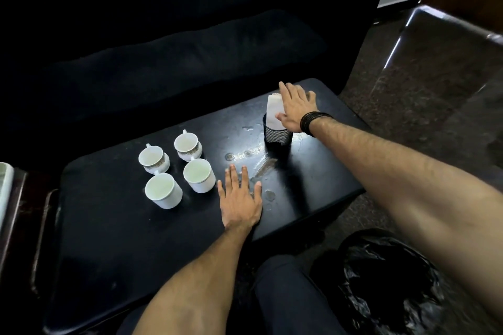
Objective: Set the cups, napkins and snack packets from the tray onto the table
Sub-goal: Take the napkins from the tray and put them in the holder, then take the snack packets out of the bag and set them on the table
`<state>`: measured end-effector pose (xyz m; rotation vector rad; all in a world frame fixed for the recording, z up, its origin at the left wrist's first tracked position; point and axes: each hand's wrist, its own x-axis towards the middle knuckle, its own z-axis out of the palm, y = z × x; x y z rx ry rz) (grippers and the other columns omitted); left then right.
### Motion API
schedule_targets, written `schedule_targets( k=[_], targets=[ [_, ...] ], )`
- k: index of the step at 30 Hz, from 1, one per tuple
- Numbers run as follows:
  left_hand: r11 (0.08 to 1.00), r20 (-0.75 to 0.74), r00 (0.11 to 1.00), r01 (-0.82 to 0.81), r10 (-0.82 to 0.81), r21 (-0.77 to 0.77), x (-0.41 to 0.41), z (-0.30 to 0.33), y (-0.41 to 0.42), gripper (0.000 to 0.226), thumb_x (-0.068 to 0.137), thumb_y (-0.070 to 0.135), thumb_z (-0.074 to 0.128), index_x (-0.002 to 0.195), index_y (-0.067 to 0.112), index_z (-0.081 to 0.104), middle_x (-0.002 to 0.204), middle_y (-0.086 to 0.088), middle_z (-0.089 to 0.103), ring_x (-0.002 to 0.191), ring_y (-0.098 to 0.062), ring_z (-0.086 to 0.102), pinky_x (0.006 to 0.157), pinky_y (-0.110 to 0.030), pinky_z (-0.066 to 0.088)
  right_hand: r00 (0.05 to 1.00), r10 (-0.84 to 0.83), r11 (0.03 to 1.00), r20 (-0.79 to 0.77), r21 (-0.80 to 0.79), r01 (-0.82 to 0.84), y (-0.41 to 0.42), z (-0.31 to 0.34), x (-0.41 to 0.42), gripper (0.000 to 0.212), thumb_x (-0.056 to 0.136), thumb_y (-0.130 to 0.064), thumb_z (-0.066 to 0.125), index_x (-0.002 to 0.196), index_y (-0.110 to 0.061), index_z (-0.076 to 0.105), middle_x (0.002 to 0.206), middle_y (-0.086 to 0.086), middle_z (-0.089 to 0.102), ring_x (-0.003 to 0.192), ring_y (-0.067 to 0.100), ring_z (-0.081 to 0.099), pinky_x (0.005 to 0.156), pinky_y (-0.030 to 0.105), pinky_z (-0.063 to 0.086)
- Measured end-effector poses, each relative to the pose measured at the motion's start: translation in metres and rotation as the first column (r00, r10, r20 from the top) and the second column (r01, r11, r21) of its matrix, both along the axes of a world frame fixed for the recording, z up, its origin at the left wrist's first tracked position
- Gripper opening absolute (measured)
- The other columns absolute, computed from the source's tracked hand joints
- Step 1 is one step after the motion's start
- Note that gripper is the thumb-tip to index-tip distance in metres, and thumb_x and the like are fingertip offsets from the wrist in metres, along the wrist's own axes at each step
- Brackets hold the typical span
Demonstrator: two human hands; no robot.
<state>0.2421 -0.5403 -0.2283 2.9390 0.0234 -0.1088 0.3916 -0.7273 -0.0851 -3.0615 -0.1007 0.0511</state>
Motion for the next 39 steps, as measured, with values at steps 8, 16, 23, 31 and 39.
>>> schedule_targets(
  k=[8,16,23,31,39],
  targets=[
    [0.975,0.088,0.974,0.214,-0.209,-0.055,-0.004,0.043,-0.004,0.068,0.103,0.048,0.02,0.159,0.014,0.003,0.167,-0.007,-0.002,0.155,-0.021,-0.005,0.123,-0.035,-0.008,0.992,0.102,0.994,0.074,0.017,-0.104,0.035,0.033,-0.021,0.08,0.096,-0.04,0.049,0.157,-0.012,0.005,0.165,0.008,0.006,0.152,0.028,0.005,0.118,0.052,0.015],
    [0.997,0.232,0.973,0.019,-0.001,-0.074,-0.007,0.138,0.11,0.068,0.102,0.046,0.03,0.158,0.013,0.009,0.167,-0.006,0.004,0.155,-0.019,-0.001,0.126,-0.038,0.0,0.957,0.27,0.952,0.104,0.121,-0.282,0.148,0.07,-0.05,0.082,0.095,-0.04,0.051,0.157,-0.013,0.004,0.165,0.005,0.006,0.152,0.026,0.007,0.118,0.051,0.015],
    [0.962,0.224,0.943,-0.266,0.248,0.056,-0.075,0.171,0.263,0.072,0.102,0.051,0.026,0.158,0.01,0.009,0.167,-0.01,0.003,0.155,-0.023,-0.002,0.126,-0.04,0.0,0.889,0.45,0.872,0.082,0.174,-0.457,0.284,0.092,-0.099,0.084,0.094,-0.043,0.053,0.157,-0.015,0.004,0.164,0.007,0.011,0.151,0.027,0.011,0.118,0.051,0.016],
    [0.878,0.161,0.869,-0.478,0.468,0.026,-0.131,0.162,0.393,0.074,0.101,0.054,0.026,0.158,0.011,0.007,0.167,-0.011,0.0,0.154,-0.025,-0.004,0.125,-0.043,0.0,0.791,0.61,0.768,0.044,0.209,-0.605,0.432,0.078,-0.14,0.079,0.095,-0.047,0.05,0.156,-0.015,0.012,0.163,0.007,0.016,0.15,0.027,0.017,0.117,0.049,0.018],
    [0.803,0.01,0.803,-0.597,0.597,0.002,-0.117,0.11,0.482,0.076,0.1,0.058,0.019,0.158,0.012,0.001,0.166,-0.013,-0.004,0.154,-0.028,-0.005,0.123,-0.046,-0.002,0.76,0.648,0.721,-0.046,0.358,-0.594,0.542,0.028,-0.129,0.075,0.093,-0.047,0.054,0.152,-0.012,0.024,0.155,0.012,0.033,0.141,0.034,0.034,0.112,0.05,0.03]
  ],
)
